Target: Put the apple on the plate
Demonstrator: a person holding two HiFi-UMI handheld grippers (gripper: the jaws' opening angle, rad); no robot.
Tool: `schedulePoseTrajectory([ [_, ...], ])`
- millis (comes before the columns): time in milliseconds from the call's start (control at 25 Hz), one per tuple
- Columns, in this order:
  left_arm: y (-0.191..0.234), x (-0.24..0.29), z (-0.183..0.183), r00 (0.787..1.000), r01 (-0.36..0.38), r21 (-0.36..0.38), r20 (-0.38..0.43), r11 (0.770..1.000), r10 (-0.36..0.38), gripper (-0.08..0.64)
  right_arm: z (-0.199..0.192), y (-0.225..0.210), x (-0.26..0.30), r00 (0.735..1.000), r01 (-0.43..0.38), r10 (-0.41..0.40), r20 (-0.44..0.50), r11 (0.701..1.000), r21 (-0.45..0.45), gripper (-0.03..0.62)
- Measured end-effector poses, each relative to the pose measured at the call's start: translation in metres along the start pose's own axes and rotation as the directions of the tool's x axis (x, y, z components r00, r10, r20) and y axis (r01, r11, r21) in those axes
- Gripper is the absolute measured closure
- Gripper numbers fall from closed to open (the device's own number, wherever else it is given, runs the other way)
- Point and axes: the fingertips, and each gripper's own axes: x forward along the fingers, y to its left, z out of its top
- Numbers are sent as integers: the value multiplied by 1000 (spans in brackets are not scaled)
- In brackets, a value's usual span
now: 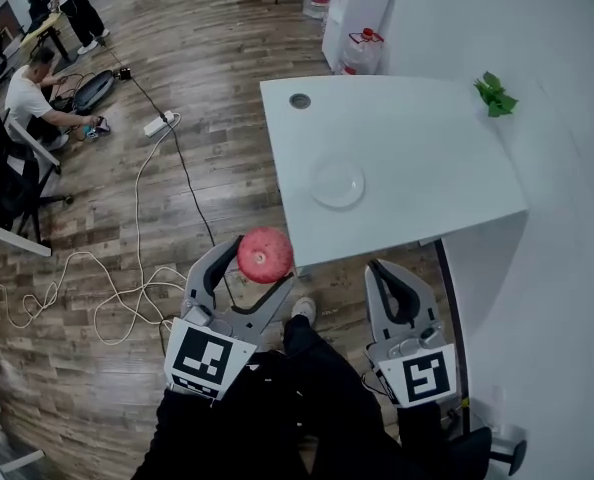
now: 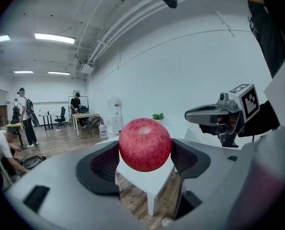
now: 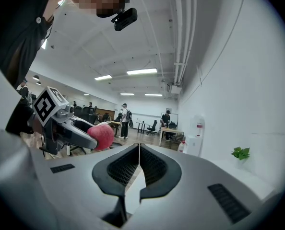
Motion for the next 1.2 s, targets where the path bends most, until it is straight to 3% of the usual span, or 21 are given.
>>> schedulePoseTrajectory([
  [80, 5, 15, 3, 1000, 4, 24, 9, 1000, -4, 215, -2, -12, 10, 1000, -10, 10, -10, 1000, -3, 549],
  [240, 15, 42, 12, 999, -26, -38, -20, 999, 25, 215, -4, -35, 33, 999, -34, 34, -18, 999, -7, 549],
  [400, 26, 70, 16, 1000, -8, 39, 9, 999, 7, 215, -6, -59, 56, 999, -44, 44, -10, 999, -3, 551],
  [680, 40, 114, 27, 999, -34, 4, -8, 999, 34, 215, -12, -95, 88, 997, -77, 77, -22, 997, -4, 549],
  [920, 46, 142, 30, 999, -33, 36, 1, 999, 33, 215, -22, -119, 103, 997, -75, 76, -7, 995, 65, 551],
  [1200, 42, 157, 31, 1000, -8, 39, -18, 999, 9, 215, -28, -132, 107, 997, -69, 70, -20, 995, 71, 551],
])
